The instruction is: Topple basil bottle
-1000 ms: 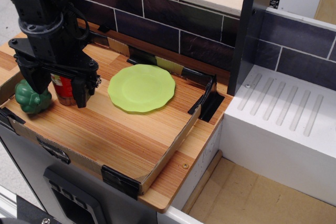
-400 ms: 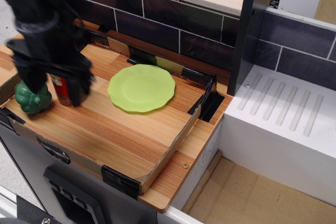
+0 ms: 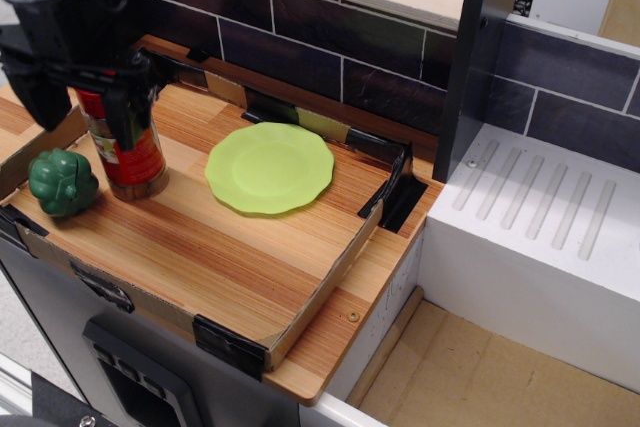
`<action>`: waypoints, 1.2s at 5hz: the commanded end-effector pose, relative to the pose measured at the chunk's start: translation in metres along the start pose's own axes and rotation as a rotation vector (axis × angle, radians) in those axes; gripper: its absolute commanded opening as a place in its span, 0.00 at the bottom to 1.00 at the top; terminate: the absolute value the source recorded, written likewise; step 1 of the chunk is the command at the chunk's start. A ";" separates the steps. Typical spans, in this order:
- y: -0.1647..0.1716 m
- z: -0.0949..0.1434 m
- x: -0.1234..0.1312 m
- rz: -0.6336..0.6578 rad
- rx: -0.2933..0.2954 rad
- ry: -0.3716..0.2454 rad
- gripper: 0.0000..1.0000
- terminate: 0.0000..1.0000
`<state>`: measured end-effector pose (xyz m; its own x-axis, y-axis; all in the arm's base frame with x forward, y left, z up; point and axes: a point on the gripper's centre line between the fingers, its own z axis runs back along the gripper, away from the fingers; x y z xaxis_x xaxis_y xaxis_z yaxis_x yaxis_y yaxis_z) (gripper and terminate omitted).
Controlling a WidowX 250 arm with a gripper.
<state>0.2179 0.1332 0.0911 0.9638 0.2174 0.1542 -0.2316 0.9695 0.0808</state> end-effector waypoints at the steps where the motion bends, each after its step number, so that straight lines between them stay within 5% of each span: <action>1: 0.003 0.004 0.018 0.027 0.031 -0.031 1.00 0.00; 6: 0.008 -0.007 0.043 0.092 0.059 -0.096 1.00 0.00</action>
<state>0.2514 0.1475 0.0790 0.9283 0.3051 0.2124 -0.3324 0.9371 0.1063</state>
